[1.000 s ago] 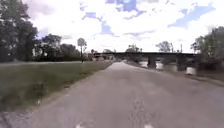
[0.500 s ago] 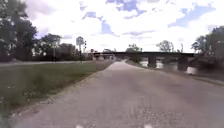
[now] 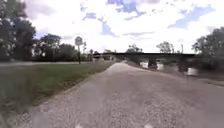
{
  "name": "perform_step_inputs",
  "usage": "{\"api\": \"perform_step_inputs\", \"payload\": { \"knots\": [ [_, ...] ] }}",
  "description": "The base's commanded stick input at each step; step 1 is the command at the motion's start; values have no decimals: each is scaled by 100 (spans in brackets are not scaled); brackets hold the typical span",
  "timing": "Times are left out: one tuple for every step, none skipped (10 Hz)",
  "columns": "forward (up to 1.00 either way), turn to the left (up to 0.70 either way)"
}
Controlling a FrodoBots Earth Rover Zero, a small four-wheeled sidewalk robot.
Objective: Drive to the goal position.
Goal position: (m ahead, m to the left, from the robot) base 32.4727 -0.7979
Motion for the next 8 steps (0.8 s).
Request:
{"api": "perform_step_inputs", "payload": {
  "knots": [
    [100,0],
    [100,0],
    [100,0],
    [100,0],
    [100,0],
    [100,0],
    [100,0],
    [100,0]
  ]
}}
